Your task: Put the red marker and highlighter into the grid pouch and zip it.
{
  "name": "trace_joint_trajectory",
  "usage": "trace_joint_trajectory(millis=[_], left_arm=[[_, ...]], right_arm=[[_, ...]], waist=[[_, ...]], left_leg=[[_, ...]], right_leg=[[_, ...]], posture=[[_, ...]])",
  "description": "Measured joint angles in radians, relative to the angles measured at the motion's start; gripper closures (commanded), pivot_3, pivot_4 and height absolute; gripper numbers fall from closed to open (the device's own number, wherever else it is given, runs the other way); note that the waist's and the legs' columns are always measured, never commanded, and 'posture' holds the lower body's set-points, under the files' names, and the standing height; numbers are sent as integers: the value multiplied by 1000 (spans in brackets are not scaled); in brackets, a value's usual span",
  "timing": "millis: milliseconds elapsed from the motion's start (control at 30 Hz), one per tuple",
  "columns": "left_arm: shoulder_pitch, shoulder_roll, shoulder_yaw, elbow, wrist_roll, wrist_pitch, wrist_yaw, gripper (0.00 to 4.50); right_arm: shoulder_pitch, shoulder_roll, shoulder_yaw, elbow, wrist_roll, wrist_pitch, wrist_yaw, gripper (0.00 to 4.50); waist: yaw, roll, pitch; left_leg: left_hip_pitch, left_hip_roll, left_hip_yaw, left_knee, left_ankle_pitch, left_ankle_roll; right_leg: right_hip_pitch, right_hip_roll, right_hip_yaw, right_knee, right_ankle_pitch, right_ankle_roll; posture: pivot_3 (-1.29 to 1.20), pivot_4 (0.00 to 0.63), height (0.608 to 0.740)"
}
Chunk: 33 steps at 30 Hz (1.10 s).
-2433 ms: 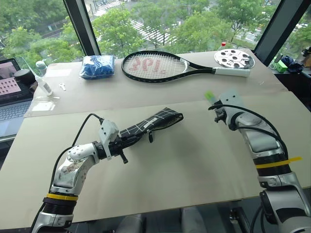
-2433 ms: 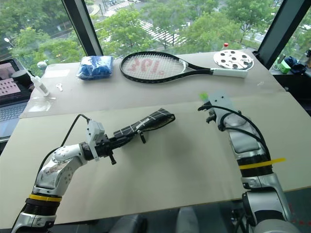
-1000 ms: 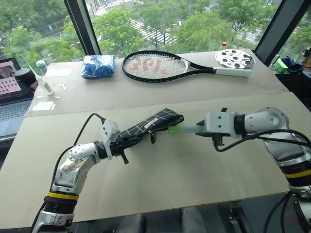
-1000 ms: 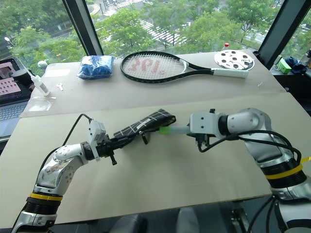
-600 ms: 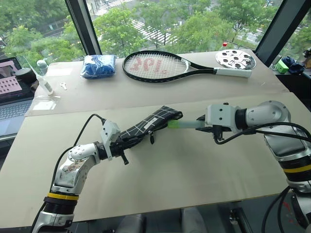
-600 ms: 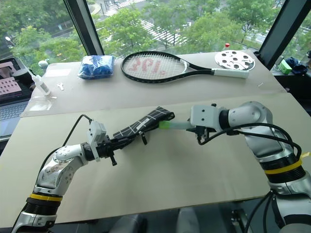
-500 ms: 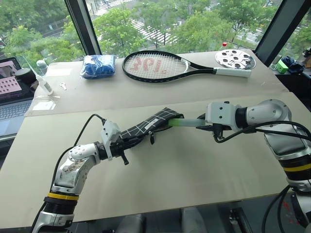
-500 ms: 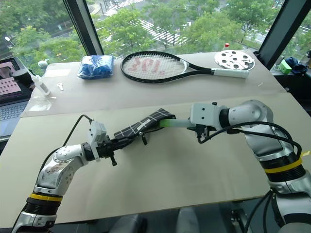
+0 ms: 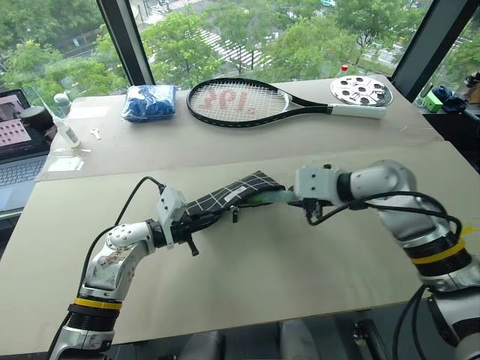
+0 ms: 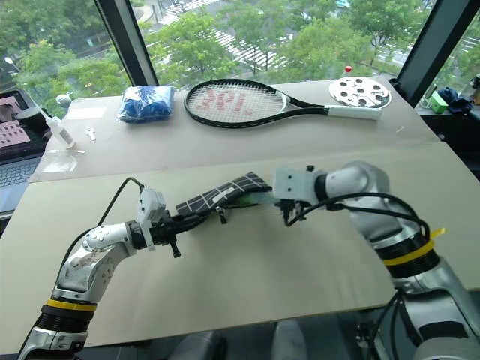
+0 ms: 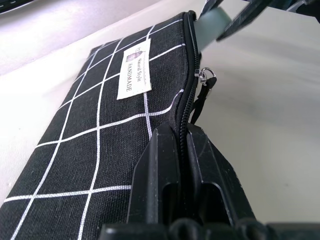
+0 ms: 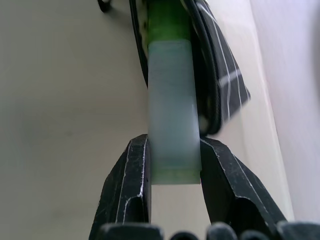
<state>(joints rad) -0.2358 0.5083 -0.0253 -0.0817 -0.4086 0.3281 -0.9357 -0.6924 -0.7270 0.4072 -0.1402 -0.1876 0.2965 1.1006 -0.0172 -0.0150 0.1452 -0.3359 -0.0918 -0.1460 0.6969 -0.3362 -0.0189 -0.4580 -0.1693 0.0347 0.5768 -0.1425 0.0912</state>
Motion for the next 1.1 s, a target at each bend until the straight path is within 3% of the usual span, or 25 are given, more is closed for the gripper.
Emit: trace_joint_trajectory(millis=[300, 467, 533, 567, 700, 867, 1000, 1100], left_arm=[[-1, -6, 0, 3, 11, 2, 3, 4500], [-1, -10, 0, 3, 11, 2, 1, 4500], [-1, -11, -1, 3, 11, 2, -1, 4500], [-2, -12, -1, 3, 11, 2, 0, 4500], [-4, -19, 0, 2, 11, 2, 1, 4500], [-5, -22, 2, -2, 8, 2, 6, 4500], [-5, -22, 16, -2, -12, 10, 12, 4500], [-7, -26, 17, -3, -19, 15, 14, 4500]], right_arm=[[-59, 152, 92, 128, -214, -129, -220, 3501], [-66, 152, 140, 141, -249, -305, -229, 3501], [-63, 152, 145, 162, -260, -352, -230, 2495], [-63, 153, 143, 172, -258, -358, -229, 2338], [-61, 167, 98, 187, -197, -341, -208, 941], [-64, 150, -14, 187, -60, -244, -137, 941], [-118, 76, -208, 186, 101, -87, -80, 941], [-86, 24, -370, 91, 329, 148, 10, 941]], waist=[[-2, 0, 0], [-4, 0, 0], [-4, 0, 0], [-4, 0, 0], [-5, 0, 0], [-4, 0, 0], [0, 0, 0], [2, 0, 0]], left_leg=[[0, 0, 0, 0, 0, -1], [0, 1, 0, 0, 0, -1], [0, 0, 0, 0, 0, -1], [1, 1, 0, 0, 0, -1], [1, 1, 0, 0, 0, -1], [1, 1, 0, 0, 0, -1], [0, 1, 0, 0, 0, -1], [1, 2, 0, -1, 0, -1]], right_leg=[[-1, 1, 0, 0, 1, -1], [-1, 1, 0, 0, 1, -1], [-1, 1, 0, 0, 1, -1], [0, 1, 0, 0, 1, -1], [0, 1, 0, 0, 1, -2], [0, 1, 0, 0, 1, -2], [0, 1, 0, 0, 1, -2], [0, 2, -1, -1, 1, -2]], posture=[[0, 150, 740], [0, 150, 740], [0, 150, 740], [0, 150, 740], [0, 150, 740], [0, 150, 740], [0, 150, 740], [0, 150, 740]])
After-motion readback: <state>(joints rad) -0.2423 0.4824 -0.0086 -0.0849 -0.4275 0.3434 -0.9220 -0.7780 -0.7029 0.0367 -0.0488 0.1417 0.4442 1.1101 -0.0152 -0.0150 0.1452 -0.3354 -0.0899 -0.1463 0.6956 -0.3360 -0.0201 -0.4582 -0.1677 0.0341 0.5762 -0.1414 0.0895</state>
